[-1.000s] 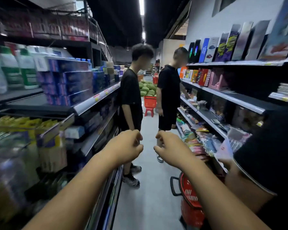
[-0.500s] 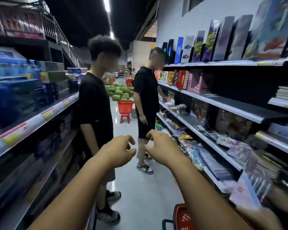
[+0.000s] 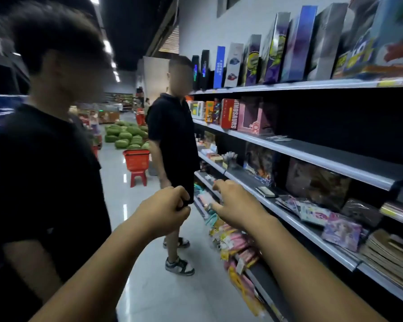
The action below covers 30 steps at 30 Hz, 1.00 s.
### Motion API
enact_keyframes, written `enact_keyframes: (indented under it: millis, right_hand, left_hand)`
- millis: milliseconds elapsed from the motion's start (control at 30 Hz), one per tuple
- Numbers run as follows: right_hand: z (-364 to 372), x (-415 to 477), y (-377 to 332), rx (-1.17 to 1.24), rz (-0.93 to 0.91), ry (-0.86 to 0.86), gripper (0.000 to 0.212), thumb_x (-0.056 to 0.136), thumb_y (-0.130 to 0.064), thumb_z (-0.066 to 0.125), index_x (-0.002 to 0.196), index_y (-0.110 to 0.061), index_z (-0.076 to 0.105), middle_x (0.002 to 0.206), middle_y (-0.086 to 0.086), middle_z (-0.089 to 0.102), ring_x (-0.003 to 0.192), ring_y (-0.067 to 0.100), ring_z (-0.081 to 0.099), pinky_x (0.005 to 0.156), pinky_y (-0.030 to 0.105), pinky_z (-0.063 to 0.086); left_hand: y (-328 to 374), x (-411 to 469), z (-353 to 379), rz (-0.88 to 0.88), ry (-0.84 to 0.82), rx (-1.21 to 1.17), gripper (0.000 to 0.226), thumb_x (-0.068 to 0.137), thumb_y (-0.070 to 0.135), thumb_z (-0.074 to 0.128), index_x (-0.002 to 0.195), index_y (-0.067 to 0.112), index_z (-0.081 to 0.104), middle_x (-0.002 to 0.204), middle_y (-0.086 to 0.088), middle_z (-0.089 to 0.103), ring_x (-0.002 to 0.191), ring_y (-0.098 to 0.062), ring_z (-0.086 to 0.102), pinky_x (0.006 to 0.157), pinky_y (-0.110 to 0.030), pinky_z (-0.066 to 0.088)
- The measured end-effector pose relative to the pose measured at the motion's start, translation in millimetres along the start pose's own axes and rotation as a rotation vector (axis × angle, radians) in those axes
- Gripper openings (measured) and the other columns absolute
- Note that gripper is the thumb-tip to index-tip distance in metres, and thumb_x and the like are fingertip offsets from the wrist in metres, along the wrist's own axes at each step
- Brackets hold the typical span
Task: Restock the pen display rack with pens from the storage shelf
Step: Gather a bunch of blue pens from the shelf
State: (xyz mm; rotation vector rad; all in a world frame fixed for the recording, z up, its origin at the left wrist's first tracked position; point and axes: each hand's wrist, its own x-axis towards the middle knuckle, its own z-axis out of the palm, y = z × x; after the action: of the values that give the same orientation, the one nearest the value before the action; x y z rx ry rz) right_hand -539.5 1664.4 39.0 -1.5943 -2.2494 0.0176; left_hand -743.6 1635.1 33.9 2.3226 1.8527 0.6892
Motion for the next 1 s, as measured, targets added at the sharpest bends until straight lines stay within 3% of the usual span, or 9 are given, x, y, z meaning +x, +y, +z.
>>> enact_keyframes:
  millis: [333, 533, 700, 867, 1000]
  right_hand:
    - [24.5, 202.8, 78.2, -0.035, 0.236, 0.057, 0.033, 0.097, -0.037, 0.058, 0.125, -0.02, 0.05, 0.123, 0.005, 0.053, 0.108, 0.029, 0.056, 0.089, 0.046, 0.053]
    - [32.5, 289.7, 165.6, -0.093, 0.341, 0.086, 0.041, 0.098, -0.035, 0.058, 0.134, -0.019, 0.047, 0.129, 0.006, 0.051, 0.112, 0.031, 0.056, 0.091, 0.046, 0.053]
    - [35.4, 368.7, 254.9, -0.107, 0.389, 0.15, 0.033, 0.096, -0.034, 0.06, 0.123, -0.019, 0.051, 0.115, 0.006, 0.053, 0.104, 0.03, 0.057, 0.087, 0.045, 0.053]
    - [16.9, 440.5, 339.7, -0.105, 0.469, 0.195, 0.03, 0.093, -0.033, 0.061, 0.119, -0.02, 0.054, 0.115, 0.004, 0.055, 0.106, 0.029, 0.058, 0.084, 0.04, 0.051]
    - [14.0, 483.4, 398.6, -0.096, 0.53, 0.205, 0.035, 0.095, -0.034, 0.059, 0.127, -0.021, 0.053, 0.125, 0.004, 0.055, 0.114, 0.028, 0.057, 0.093, 0.044, 0.051]
  left_hand:
    - [-60.7, 258.6, 37.3, 0.25, -0.092, -0.018, 0.024, 0.098, 0.036, 0.059, 0.12, 0.027, 0.059, 0.106, 0.007, 0.06, 0.099, -0.015, 0.058, 0.085, -0.035, 0.053]
    - [-42.7, 408.0, 85.3, 0.378, -0.109, -0.064, 0.023, 0.097, 0.038, 0.058, 0.118, 0.028, 0.06, 0.108, 0.007, 0.064, 0.096, -0.016, 0.062, 0.084, -0.041, 0.055]
    - [-18.1, 529.7, 131.8, 0.492, -0.1, -0.107, 0.025, 0.097, 0.04, 0.059, 0.119, 0.028, 0.059, 0.108, 0.008, 0.061, 0.095, -0.015, 0.059, 0.083, -0.037, 0.053]
    - [13.5, 642.4, 171.2, 0.541, -0.138, -0.153, 0.023, 0.096, 0.042, 0.058, 0.115, 0.03, 0.06, 0.108, 0.01, 0.061, 0.097, -0.012, 0.06, 0.086, -0.04, 0.055]
    - [31.4, 715.7, 206.9, 0.592, -0.149, -0.226, 0.017, 0.097, 0.036, 0.06, 0.112, 0.028, 0.062, 0.099, 0.015, 0.06, 0.087, -0.003, 0.057, 0.073, -0.026, 0.047]
